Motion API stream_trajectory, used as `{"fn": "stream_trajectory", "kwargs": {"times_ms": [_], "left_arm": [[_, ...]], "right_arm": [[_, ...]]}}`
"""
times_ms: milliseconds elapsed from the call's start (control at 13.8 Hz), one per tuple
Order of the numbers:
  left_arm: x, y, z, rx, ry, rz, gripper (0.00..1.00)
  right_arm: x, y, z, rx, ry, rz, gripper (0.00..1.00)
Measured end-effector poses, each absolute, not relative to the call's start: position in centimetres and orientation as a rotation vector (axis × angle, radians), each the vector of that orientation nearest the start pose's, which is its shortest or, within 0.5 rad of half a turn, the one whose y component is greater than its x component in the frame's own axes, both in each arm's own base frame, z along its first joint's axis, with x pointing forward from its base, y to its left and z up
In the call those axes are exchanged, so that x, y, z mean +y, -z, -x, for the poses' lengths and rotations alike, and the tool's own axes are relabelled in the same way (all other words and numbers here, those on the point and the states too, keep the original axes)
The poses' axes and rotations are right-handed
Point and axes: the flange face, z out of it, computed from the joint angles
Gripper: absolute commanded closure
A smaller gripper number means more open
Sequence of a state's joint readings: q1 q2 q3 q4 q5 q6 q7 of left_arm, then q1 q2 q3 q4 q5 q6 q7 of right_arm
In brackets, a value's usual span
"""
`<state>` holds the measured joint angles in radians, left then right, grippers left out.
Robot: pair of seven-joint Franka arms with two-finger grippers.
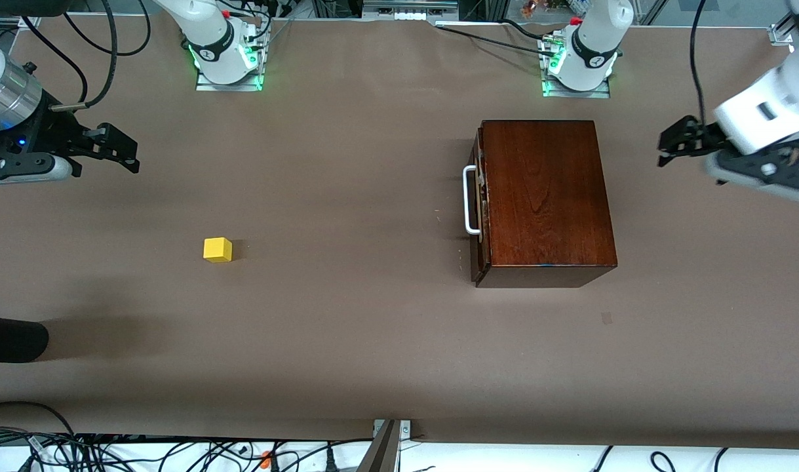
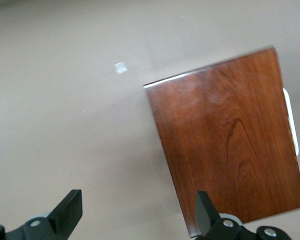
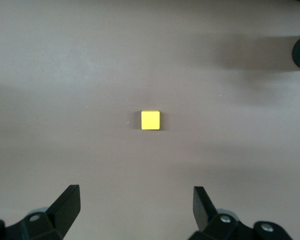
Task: Open drawer, take yellow block, close drawer
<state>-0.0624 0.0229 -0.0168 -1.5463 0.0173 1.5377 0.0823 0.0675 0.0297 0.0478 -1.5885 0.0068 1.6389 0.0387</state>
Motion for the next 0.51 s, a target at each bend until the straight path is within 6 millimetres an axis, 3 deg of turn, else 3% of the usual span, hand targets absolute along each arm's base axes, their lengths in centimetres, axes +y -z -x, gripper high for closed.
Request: {"fn": "stream_trajectory", "kwargs": {"times_ms": [218, 509], "left_arm": [[-2.6, -63.1, -54.5, -0.016, -0.010, 3.119, 0.00], [-2.2, -62.3, -54.7, -0.055, -0.029, 3.118, 0.00]], "right_arm": [[6.6, -60.6, -56.6, -0.119, 0.032, 3.129, 0.00], [6.6, -60.5, -56.6, -0.119, 0.031, 3.129, 0.00]]}}
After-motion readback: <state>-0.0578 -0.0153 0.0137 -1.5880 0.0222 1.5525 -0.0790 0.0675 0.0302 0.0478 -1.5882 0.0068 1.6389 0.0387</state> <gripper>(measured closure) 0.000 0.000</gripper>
